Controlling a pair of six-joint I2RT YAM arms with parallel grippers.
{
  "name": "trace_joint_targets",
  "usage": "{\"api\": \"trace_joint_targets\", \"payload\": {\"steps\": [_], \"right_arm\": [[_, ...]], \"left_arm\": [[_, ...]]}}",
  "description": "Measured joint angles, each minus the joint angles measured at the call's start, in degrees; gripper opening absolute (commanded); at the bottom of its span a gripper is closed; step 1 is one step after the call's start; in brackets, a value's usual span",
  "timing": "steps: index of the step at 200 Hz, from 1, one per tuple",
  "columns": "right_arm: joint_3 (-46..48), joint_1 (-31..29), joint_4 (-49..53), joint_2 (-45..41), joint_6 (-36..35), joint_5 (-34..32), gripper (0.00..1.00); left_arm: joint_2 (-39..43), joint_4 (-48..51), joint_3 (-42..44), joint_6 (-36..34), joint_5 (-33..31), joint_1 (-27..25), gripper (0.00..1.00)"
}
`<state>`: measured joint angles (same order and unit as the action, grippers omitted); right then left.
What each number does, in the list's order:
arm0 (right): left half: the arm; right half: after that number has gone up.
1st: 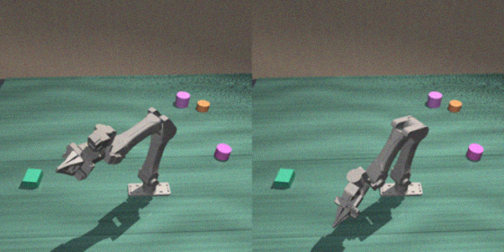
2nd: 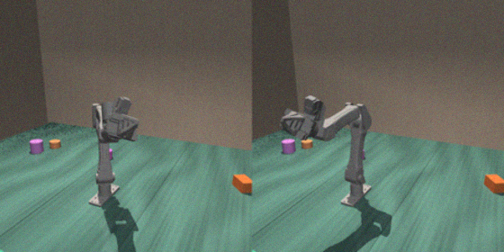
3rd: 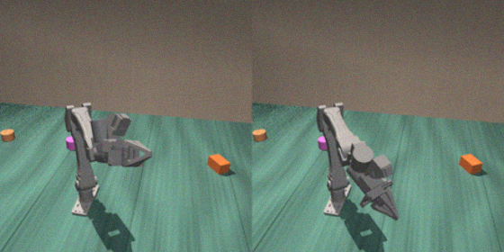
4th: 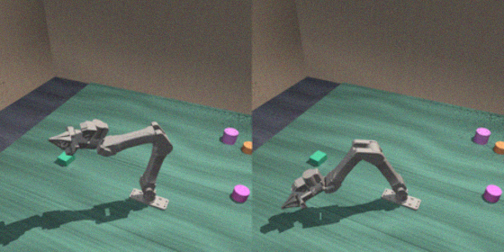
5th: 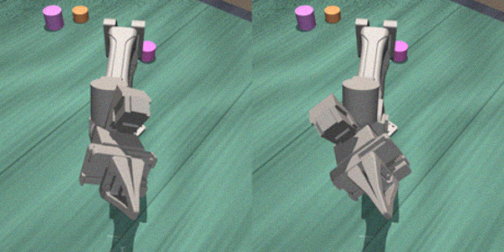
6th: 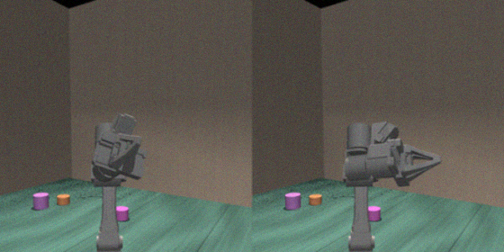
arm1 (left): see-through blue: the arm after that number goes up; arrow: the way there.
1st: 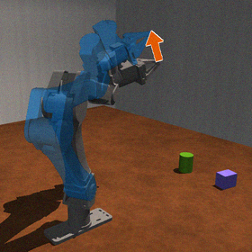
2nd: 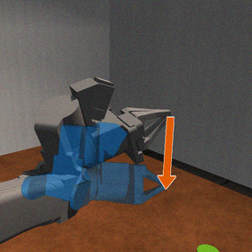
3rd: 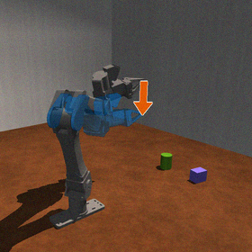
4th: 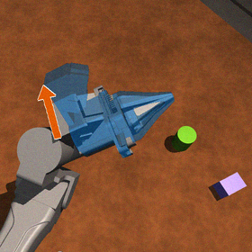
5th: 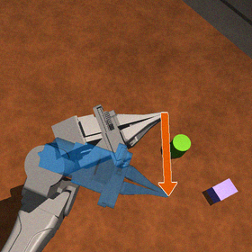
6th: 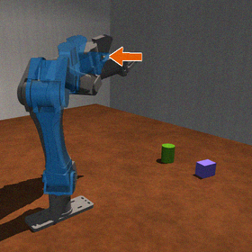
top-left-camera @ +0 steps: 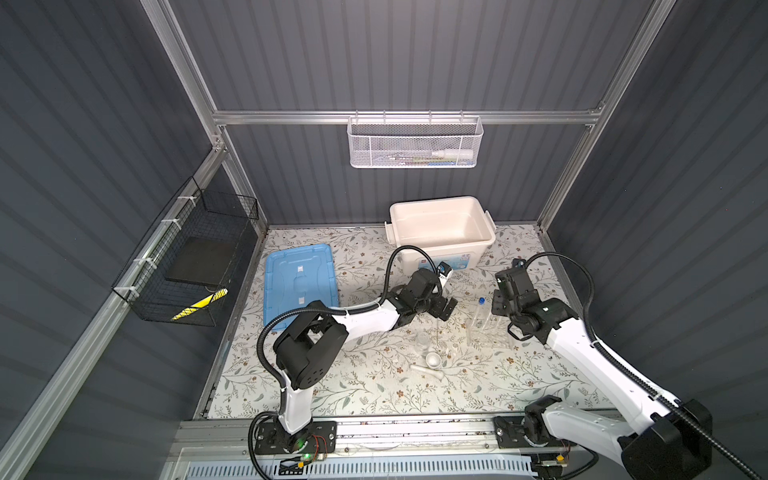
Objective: Organize the chemistry lab equipment
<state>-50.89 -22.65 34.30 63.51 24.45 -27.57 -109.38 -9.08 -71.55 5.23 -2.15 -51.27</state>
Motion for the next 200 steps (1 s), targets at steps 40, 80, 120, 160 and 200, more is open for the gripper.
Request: {"api": "trace_joint_targets", "payload": {"steps": [40, 80, 120, 160, 200], "right_arm": [[-0.6, 0.0, 0.2, 0.0, -0.1, 0.2, 0.4], [-3.3, 0.5, 0.5, 0.0, -0.7, 1.1, 0.48], [-5.6, 2.6, 0.4, 0.0, -1.5, 3.7, 0.58], [-8.5, 9.1, -1.1, 1.8, -2.4, 10.5, 0.6], [-13.9, 16.3, -2.2, 7.8, -4.5, 18.8, 0.67]], "left_arm": [[0.0, 0.0, 0.0, 0.0, -0.1, 0.0, 1.0], [0.0, 0.0, 0.0, 0.0, -1.0, 0.0, 1.0], [0.0, 0.4, 0.0, 0.0, -2.5, 0.0, 1.0], [2.4, 0.9, 0.4, 0.0, -5.0, 0.0, 1.0], [7.2, 0.8, 2.6, 0.0, -9.1, 0.1, 1.0]]}}
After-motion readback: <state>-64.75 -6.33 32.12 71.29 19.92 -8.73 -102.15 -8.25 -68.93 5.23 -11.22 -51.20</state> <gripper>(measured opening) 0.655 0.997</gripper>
